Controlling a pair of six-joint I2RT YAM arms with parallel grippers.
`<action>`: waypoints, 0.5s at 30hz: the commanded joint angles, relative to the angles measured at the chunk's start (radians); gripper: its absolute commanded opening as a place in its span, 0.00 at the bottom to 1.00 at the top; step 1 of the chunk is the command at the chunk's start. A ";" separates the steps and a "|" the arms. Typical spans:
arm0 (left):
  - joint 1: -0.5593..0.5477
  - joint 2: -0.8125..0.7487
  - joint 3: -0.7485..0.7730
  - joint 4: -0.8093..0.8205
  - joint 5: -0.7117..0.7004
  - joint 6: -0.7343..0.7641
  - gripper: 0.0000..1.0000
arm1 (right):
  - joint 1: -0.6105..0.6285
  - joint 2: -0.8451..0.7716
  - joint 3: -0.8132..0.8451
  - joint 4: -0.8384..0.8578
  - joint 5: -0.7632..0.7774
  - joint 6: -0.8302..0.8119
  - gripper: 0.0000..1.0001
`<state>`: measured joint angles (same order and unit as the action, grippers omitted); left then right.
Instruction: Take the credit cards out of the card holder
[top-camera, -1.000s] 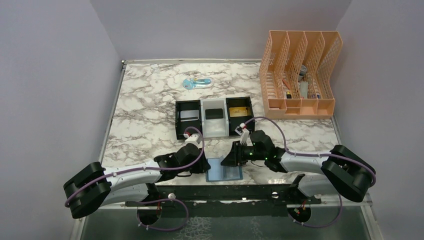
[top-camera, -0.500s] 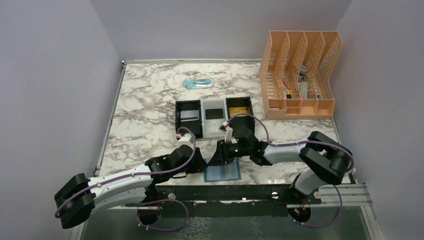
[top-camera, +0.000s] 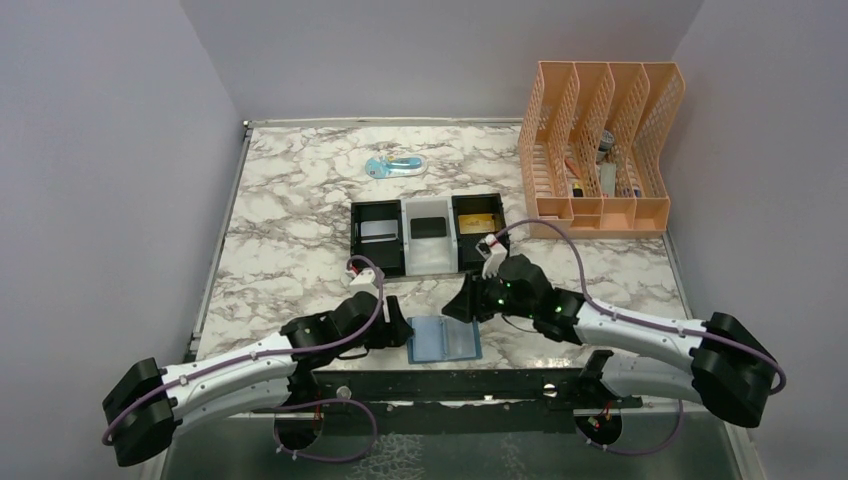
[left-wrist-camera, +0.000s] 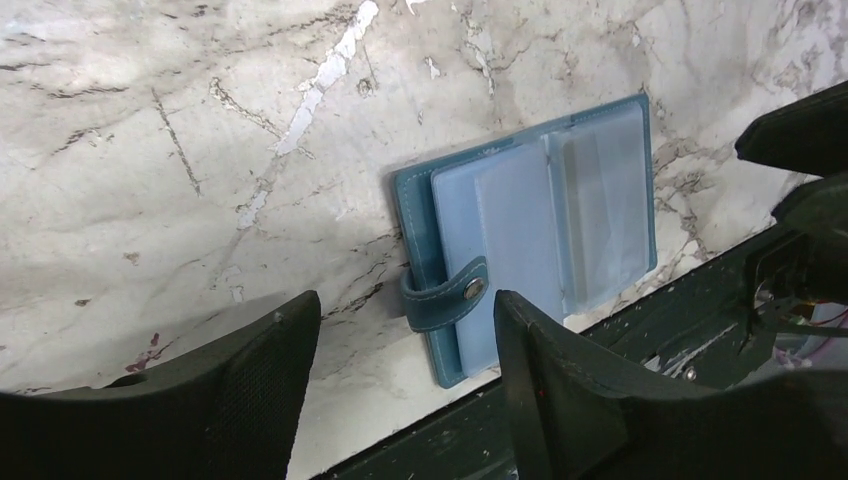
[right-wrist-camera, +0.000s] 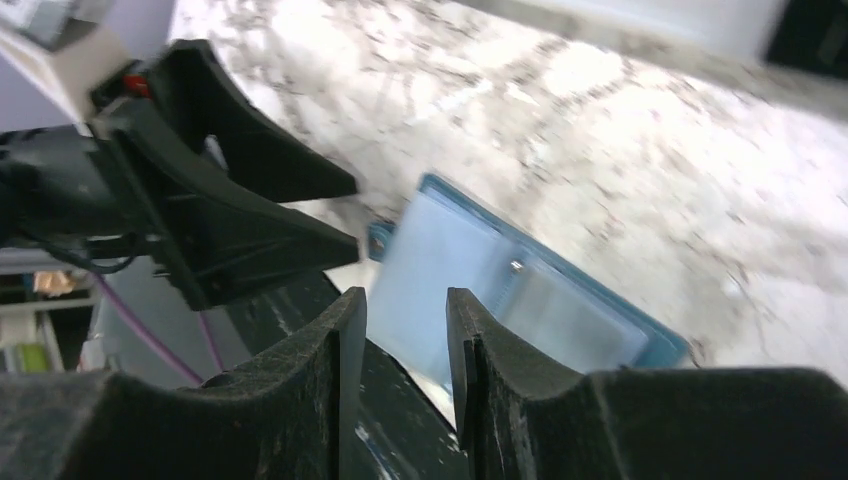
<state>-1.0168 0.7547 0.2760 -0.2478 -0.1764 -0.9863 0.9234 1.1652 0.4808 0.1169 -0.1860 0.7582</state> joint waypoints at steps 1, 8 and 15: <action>-0.006 0.021 0.012 0.037 0.063 0.050 0.67 | 0.006 -0.111 -0.093 -0.160 0.137 0.040 0.36; -0.006 0.084 0.021 0.075 0.112 0.101 0.67 | 0.006 -0.145 -0.164 -0.166 0.067 0.033 0.36; -0.006 0.128 0.029 0.095 0.134 0.127 0.63 | 0.006 -0.074 -0.194 -0.082 0.033 0.038 0.35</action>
<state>-1.0168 0.8608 0.2802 -0.1844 -0.0830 -0.8967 0.9237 1.0599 0.3077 -0.0227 -0.1276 0.7849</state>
